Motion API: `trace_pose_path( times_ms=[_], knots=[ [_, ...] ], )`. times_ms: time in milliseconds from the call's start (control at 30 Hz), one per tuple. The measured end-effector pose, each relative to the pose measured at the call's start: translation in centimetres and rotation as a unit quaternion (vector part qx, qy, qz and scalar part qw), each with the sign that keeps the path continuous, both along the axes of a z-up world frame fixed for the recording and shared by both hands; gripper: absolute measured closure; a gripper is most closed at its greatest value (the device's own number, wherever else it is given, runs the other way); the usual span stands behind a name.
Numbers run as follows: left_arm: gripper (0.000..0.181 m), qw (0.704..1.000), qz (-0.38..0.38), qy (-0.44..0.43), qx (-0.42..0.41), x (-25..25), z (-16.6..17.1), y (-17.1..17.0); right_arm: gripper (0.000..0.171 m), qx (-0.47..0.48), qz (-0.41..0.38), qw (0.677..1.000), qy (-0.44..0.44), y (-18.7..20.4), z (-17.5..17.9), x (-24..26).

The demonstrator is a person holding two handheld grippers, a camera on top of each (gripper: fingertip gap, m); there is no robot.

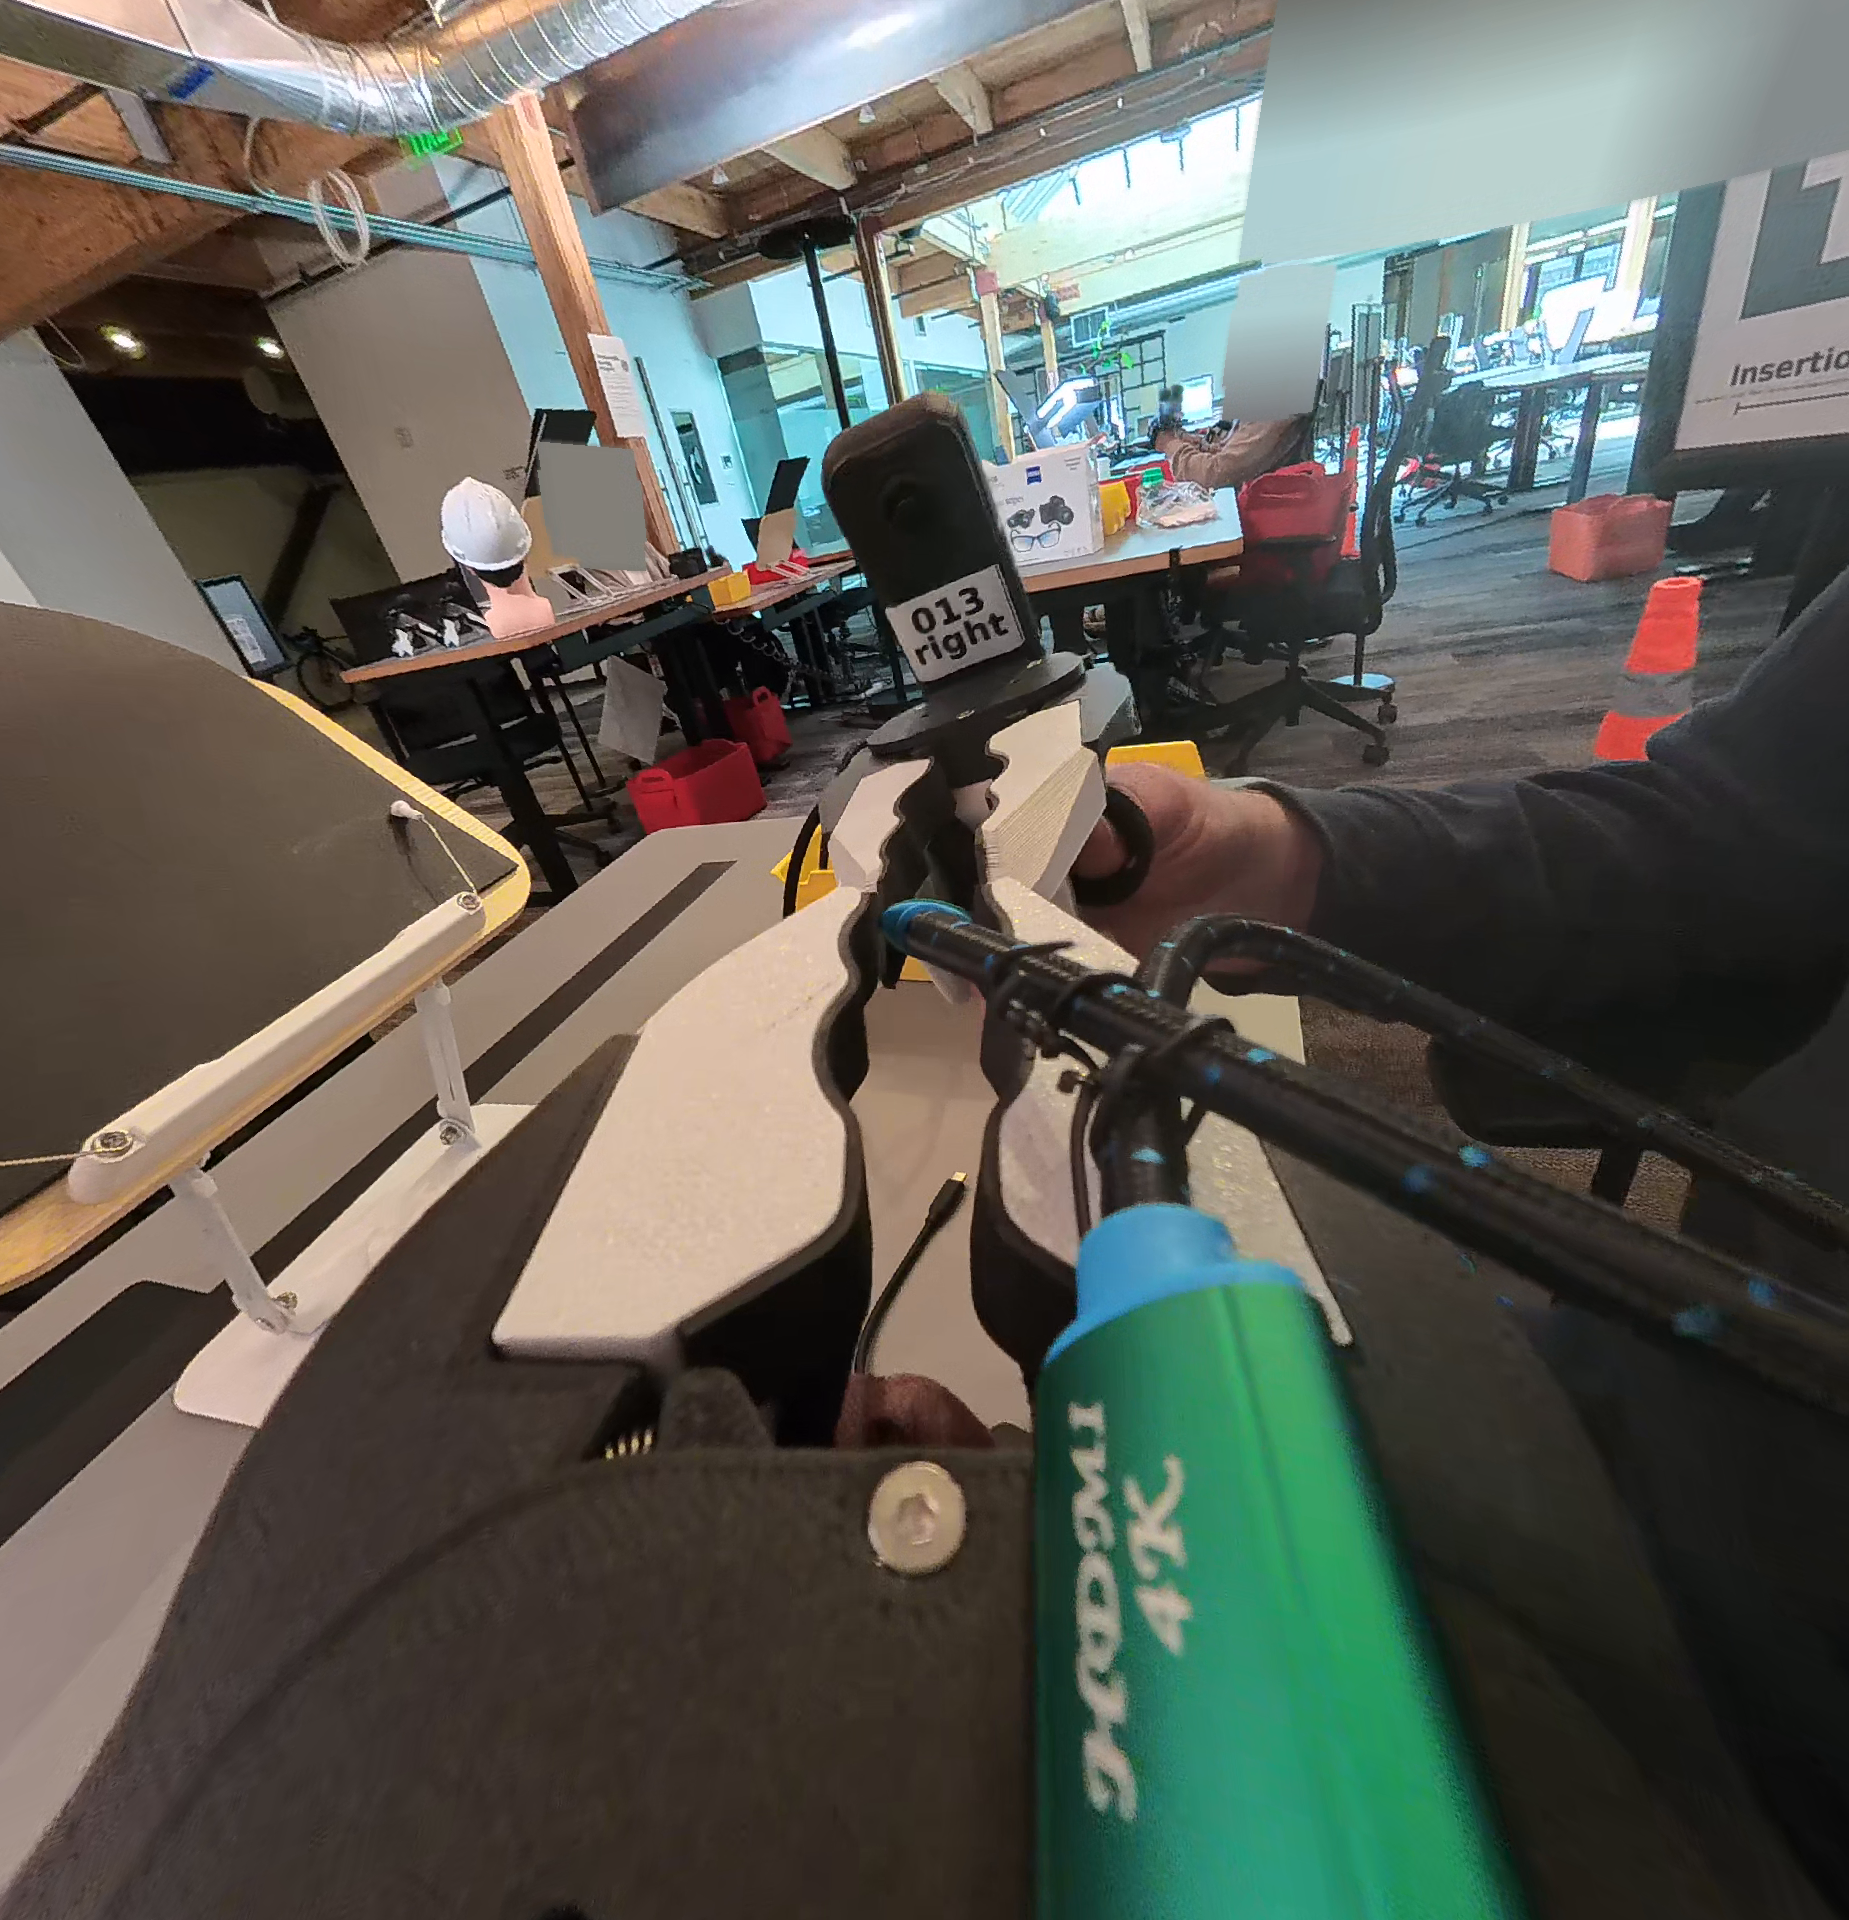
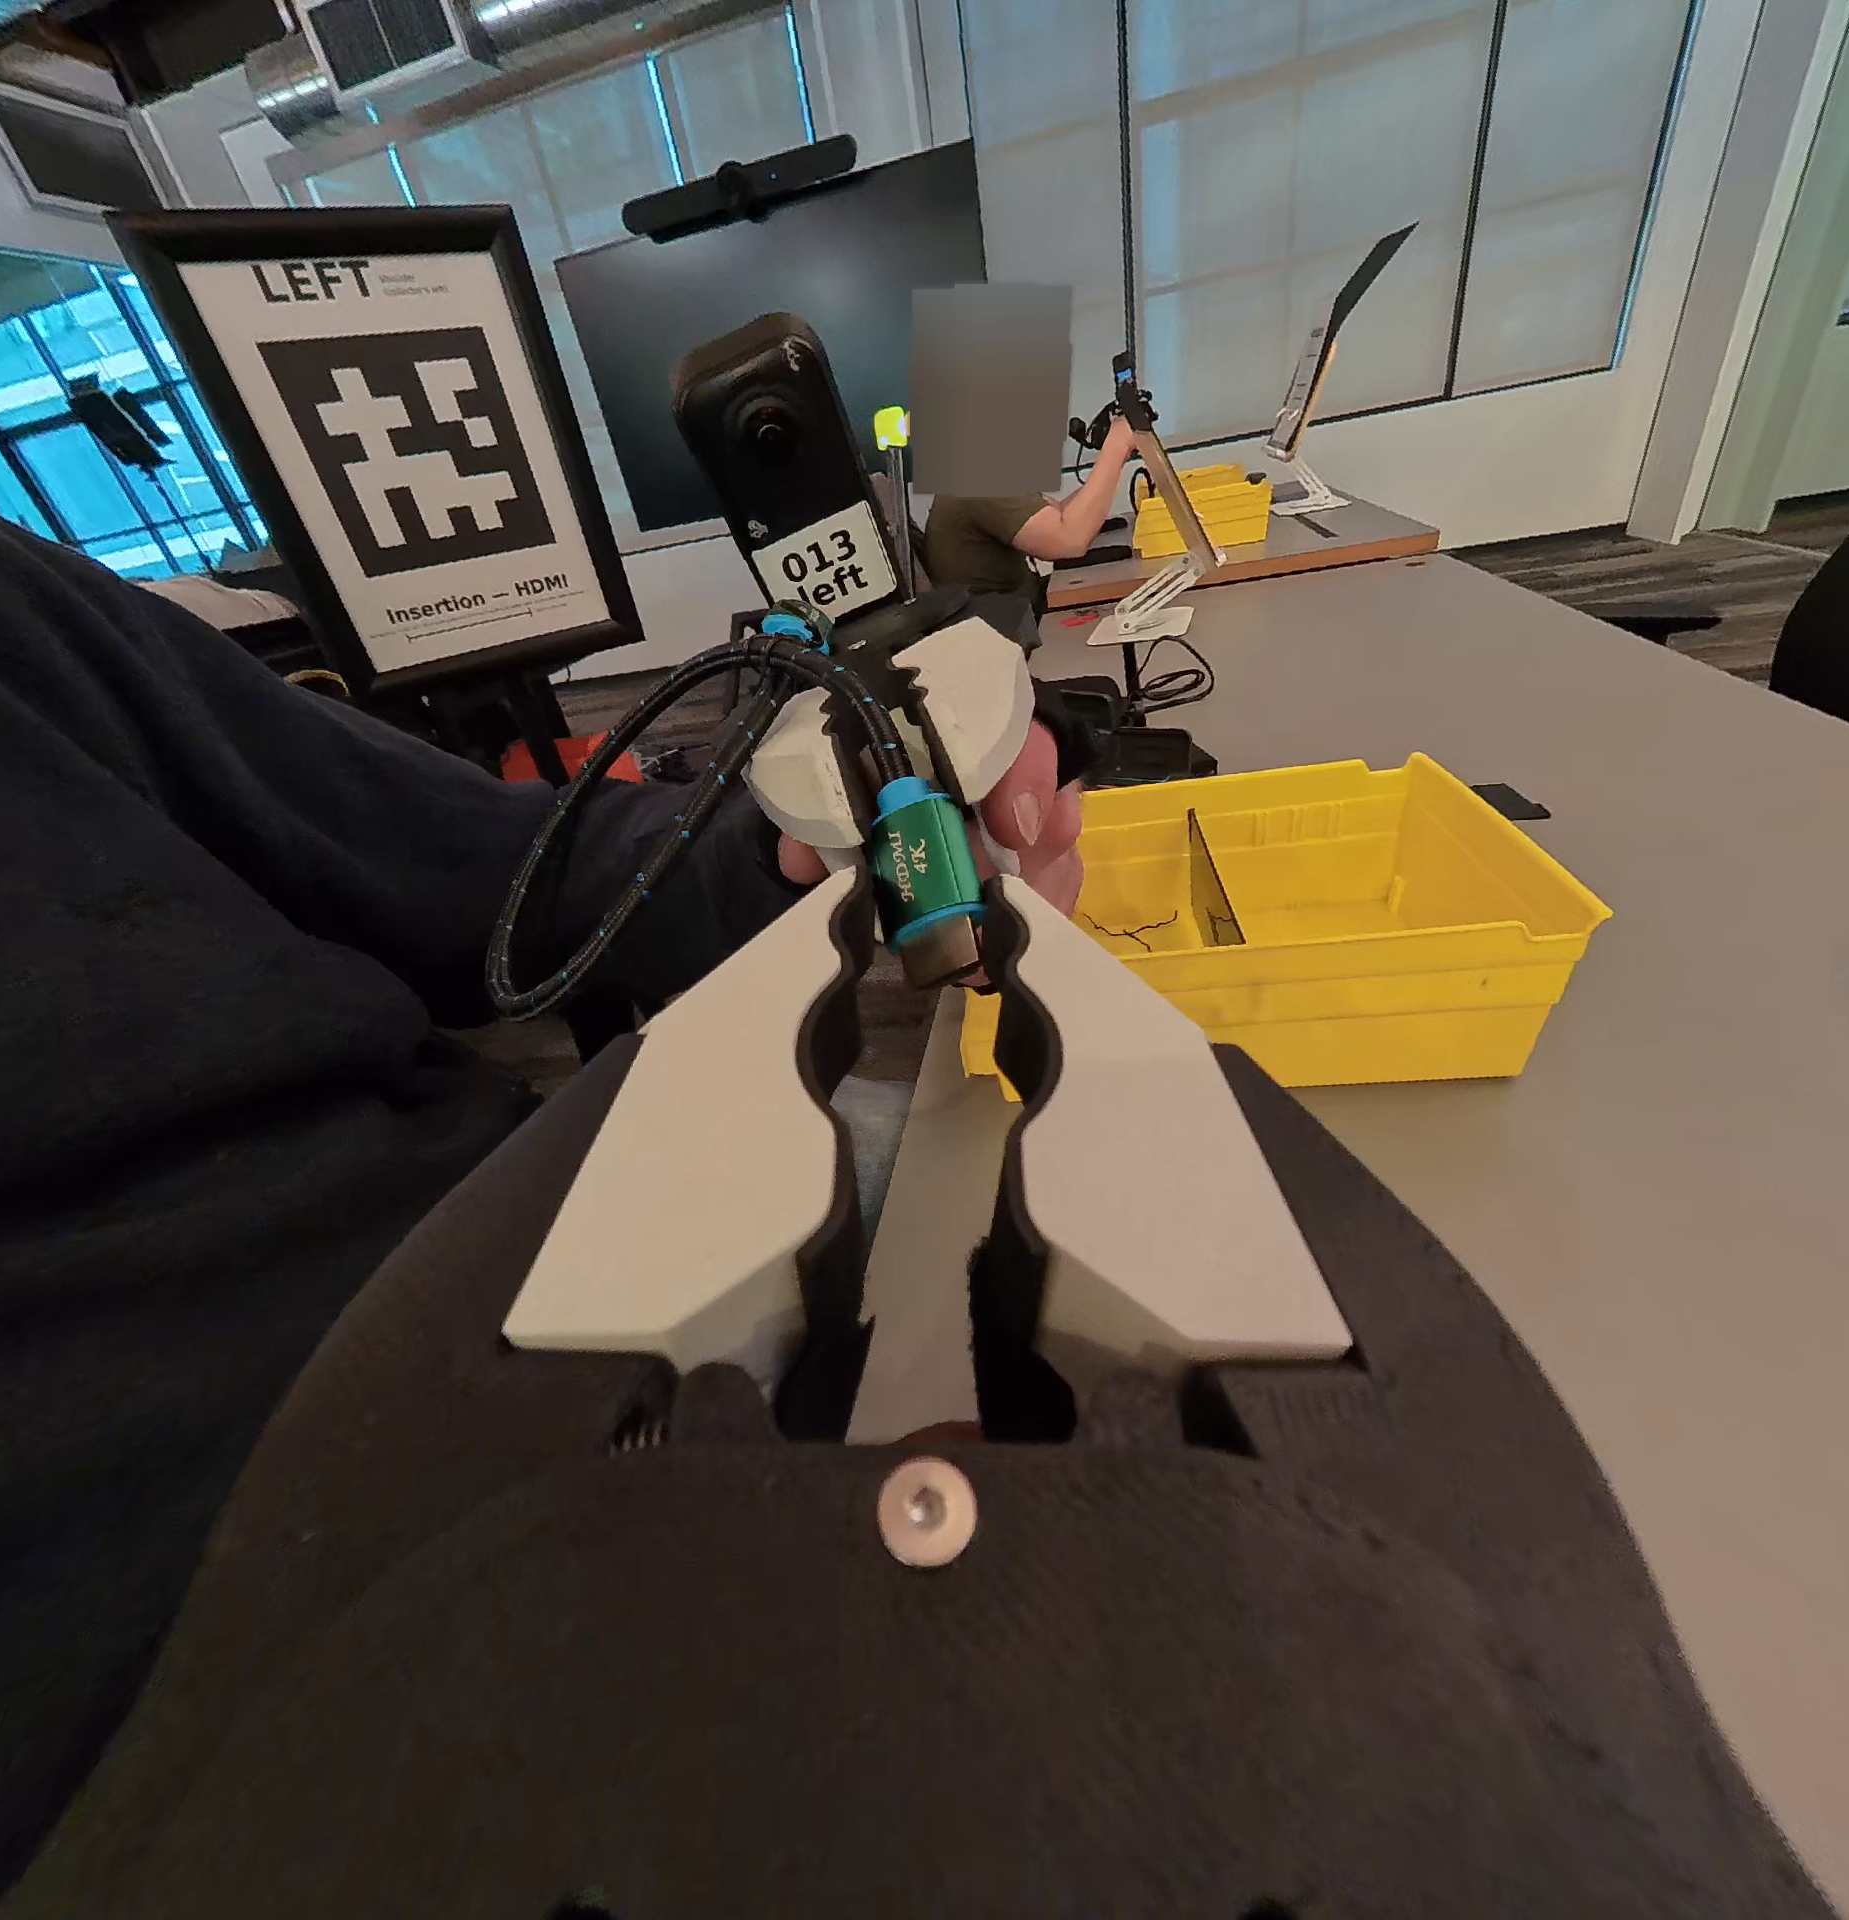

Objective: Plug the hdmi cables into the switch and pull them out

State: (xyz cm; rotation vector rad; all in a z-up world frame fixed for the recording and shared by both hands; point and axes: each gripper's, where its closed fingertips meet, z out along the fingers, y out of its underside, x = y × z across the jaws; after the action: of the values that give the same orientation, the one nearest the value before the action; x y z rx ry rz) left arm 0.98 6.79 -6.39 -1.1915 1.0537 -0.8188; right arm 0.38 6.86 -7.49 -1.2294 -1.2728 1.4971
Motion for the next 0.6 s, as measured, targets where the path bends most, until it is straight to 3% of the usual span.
trace_pose_path(
  times_ms=[33, 400, 600],
  knots=[
    [0.166, 1.0, -0.001, -0.001, -0.001, 0.0, 0.0, 0.0, 0.152, -0.002, 0.001, 1.0, 0.0, 0.0, 0.0, 0.0],
    [0.173, 0.999, -0.001, -0.023, -0.026, -0.4, -0.1, 0.4, 0.153, -0.018, 0.006, 1.0, 0.001, 0.5, -0.1, 1.0],
    [0.165, 1.0, -0.004, -0.02, -0.021, -0.3, -0.1, 0.3, 0.153, -0.032, 0.023, 0.999, -0.004, 0.2, -0.3, 0.8]
  ],
)
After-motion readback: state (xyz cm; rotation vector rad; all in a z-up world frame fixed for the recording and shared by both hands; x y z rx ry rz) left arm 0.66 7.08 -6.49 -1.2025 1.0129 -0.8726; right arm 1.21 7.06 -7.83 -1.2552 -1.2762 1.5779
